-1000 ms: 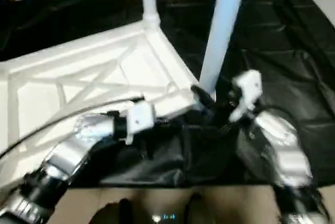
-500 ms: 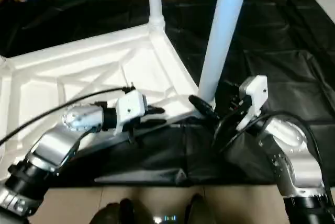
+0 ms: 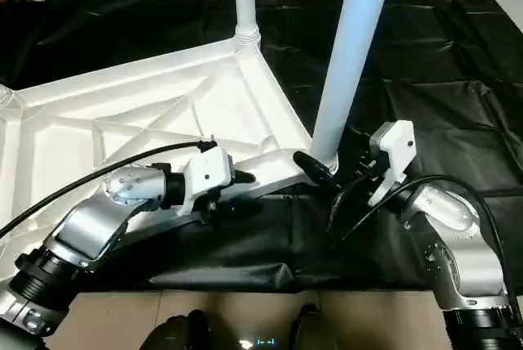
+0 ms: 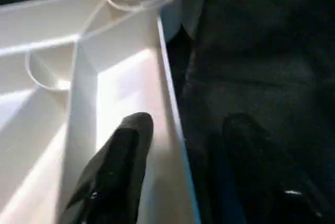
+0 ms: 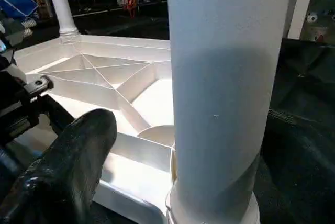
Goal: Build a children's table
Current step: Rotate leg to tighten
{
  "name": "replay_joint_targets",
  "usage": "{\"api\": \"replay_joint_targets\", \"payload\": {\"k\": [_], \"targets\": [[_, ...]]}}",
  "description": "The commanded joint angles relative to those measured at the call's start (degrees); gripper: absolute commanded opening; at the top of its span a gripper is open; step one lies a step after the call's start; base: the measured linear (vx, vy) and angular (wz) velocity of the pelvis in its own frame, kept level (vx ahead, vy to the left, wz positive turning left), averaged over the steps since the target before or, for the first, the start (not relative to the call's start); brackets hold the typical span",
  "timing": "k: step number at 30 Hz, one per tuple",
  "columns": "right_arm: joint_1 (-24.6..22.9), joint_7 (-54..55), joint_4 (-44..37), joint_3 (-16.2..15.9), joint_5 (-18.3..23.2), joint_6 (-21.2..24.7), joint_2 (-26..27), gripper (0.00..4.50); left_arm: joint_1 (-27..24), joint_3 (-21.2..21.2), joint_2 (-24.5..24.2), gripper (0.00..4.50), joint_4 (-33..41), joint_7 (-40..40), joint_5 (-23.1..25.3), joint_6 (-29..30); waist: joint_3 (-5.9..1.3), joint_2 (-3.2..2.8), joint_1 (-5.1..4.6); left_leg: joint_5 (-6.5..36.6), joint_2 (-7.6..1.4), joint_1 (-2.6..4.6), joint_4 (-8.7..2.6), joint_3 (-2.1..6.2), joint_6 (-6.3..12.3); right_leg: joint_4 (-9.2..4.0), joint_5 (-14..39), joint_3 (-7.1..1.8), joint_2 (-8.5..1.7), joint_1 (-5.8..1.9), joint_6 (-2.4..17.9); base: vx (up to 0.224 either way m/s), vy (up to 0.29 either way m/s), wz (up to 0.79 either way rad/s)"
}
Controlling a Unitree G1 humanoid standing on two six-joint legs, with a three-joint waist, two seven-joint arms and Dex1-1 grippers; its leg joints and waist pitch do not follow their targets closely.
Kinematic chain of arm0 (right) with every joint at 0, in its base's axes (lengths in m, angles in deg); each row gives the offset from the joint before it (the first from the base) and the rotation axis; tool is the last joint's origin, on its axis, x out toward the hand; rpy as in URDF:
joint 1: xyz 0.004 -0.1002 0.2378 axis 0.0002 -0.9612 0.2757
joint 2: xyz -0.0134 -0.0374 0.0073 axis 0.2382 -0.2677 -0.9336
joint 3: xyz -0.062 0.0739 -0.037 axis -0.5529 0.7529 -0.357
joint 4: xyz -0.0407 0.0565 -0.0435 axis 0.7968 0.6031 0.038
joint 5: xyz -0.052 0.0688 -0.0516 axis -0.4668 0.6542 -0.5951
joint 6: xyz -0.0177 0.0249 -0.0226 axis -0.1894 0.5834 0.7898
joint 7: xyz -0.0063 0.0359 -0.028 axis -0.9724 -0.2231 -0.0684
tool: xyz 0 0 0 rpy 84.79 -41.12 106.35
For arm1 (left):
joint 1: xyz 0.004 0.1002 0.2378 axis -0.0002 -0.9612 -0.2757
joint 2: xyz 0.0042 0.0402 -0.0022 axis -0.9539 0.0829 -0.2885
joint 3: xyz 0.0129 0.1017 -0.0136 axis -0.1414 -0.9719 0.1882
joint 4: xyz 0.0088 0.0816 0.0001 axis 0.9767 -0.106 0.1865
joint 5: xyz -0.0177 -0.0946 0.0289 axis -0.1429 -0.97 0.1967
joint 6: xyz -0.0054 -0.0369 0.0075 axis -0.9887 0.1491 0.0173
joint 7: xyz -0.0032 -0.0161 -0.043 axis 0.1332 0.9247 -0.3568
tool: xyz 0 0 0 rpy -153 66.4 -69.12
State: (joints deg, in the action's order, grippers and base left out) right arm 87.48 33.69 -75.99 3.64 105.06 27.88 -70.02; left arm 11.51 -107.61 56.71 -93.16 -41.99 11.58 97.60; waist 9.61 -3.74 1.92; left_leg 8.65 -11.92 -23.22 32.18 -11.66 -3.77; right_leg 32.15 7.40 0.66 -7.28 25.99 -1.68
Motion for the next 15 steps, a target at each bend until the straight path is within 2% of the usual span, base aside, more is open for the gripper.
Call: {"api": "replay_joint_targets", "payload": {"k": [1, 2, 4, 6, 7, 9, 14, 15], "targets": [[-0.3, 0.1, -0.7, 0.1, -0.7, 0.7, -0.7, 4.50, -0.2, -0.9, -0.6, 2.45, 0.3, -0.1, 0.6, 0.5, -4.61, 0.63, 0.04, 11.3, 0.17, 1.34, -3.21, -0.30, 6.67, -2.42, 8.6, 0.29, 1.08, -3.47, 14.8, 0.000, 0.000, 0.00], [-0.3, 0.0, -0.7, 0.2, -0.8, 0.8, -0.5, 4.50, 0.4, -1.1, -0.3, 2.45, -1.5, 1.7, 3.0, -0.6, -4.63, 0.68, 0.00, 11.2, 0.18, 1.29, -3.18, -0.32, 6.79, -2.43, 8.3, 0.29, 1.11, -3.52, 14.8, 0.000, 0.000, 0.00], [-0.2, -0.1, -0.8, 0.2, -1.0, 0.9, -0.3, 4.50, 1.1, -1.1, 0.6, 2.45, -3.4, 3.7, 4.4, -1.5, -4.64, 0.72, 0.03, 11.0, 0.19, 1.30, -3.14, -0.32, 7.04, -2.41, 8.1, 0.29, 1.07, -3.55, 14.8, 0.000, 0.000, 0.00], [-0.2, -0.2, -0.8, 0.1, -1.2, 0.9, -0.3, 4.50, 1.6, -1.2, 1.0, 2.45, -4.3, 4.4, 4.8, -1.8, -4.53, 0.80, 0.19, 12.0, 0.18, 1.48, -3.12, -0.44, 6.80, -2.67, 10.0, 0.23, 1.08, -3.34, 14.4, 0.000, 0.000, 0.00], [-0.2, -0.2, -0.8, 0.1, -1.2, 0.9, -0.3, 4.50, 1.8, -1.3, 1.0, 2.45, -4.5, 4.4, 5.0, -1.8, -4.47, 0.79, 0.18, 12.4, 0.23, 1.30, -3.23, -0.36, 6.64, -2.74, 11.2, 0.25, 1.01, -3.44, 14.1, 0.000, 0.000, 0.00], [-0.2, -0.3, -0.8, 0.0, -1.3, 1.0, -0.3, 4.50, 1.8, -1.5, 0.9, 2.18, -4.7, 3.9, 4.6, -1.4, -4.47, 0.74, 0.15, 13.0, 0.23, 1.26, -3.31, -0.28, 6.28, -2.82, 12.3, 0.30, 0.96, -3.41, 13.6, 0.000, 0.000, 0.00], [-0.2, -0.4, -0.8, 0.2, -1.2, 1.1, -0.3, 4.50, 1.7, -1.3, 1.2, 1.92, -4.6, 3.3, 3.7, -0.7, -4.48, 0.73, 0.12, 12.9, 0.23, 1.22, -3.34, -0.24, 6.15, -2.84, 12.3, 0.31, 1.00, -3.34, 13.4, 0.000, 0.000, 0.00], [-0.3, -0.5, -0.9, 0.2, -1.2, 1.2, -0.2, 4.50, 1.6, -1.3, 1.4, 1.69, -4.7, 3.1, 3.7, -0.7, -4.51, 0.71, 0.12, 12.7, 0.22, 1.24, -3.33, -0.23, 6.22, -2.81, 12.0, 0.32, 1.02, -3.33, 13.4, 0.000, 0.000, 0.00]]}}
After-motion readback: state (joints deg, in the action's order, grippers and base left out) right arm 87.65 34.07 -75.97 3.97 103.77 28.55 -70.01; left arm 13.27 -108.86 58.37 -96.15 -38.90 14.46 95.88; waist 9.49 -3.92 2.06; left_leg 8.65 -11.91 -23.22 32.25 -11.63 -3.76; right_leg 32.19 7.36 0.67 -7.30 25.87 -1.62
